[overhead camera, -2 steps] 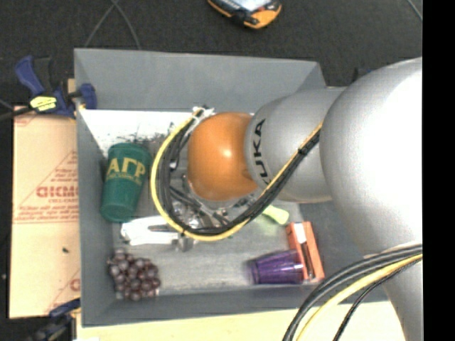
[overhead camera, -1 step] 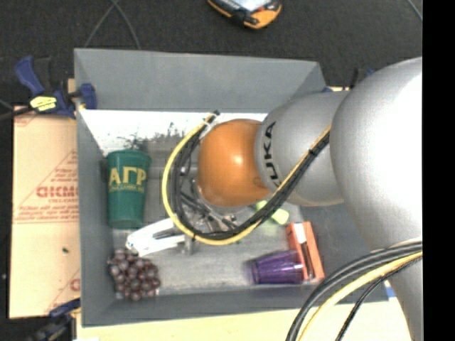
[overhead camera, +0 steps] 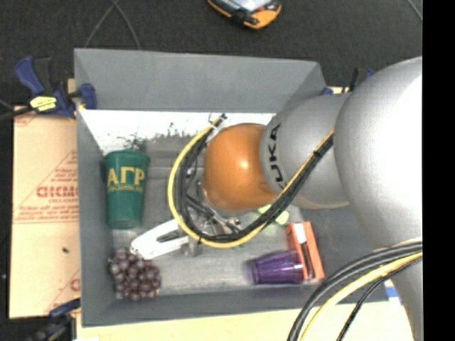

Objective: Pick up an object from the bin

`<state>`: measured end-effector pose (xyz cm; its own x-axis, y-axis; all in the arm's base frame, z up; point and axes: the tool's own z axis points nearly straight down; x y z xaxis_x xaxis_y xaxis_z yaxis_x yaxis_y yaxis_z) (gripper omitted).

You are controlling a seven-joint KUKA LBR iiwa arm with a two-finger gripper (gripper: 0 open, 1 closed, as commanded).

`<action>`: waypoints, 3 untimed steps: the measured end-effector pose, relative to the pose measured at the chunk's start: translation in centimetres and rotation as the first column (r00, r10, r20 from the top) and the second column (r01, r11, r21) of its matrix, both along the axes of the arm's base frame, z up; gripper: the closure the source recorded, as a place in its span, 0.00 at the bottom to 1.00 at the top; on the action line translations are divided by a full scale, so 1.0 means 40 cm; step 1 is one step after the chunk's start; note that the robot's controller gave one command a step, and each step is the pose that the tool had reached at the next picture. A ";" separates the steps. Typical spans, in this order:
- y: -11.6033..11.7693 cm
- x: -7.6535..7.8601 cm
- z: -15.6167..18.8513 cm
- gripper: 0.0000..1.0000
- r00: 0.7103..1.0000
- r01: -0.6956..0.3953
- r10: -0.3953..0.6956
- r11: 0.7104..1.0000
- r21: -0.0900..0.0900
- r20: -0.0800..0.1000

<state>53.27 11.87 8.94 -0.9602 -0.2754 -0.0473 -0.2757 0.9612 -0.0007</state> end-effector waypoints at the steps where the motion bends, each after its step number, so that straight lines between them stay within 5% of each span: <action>1: -0.078 0.076 -0.016 1.00 0.967 -0.254 0.254 0.967 -0.007 0.019; 2: -0.037 -0.003 0.145 1.00 1.000 0.024 -0.024 1.000 0.004 -0.005; 3: -0.070 0.074 0.252 1.00 0.947 -0.320 0.321 0.947 -0.013 0.021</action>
Offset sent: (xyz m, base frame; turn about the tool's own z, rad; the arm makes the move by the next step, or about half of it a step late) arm -0.0075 -0.0071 0.0739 0.0500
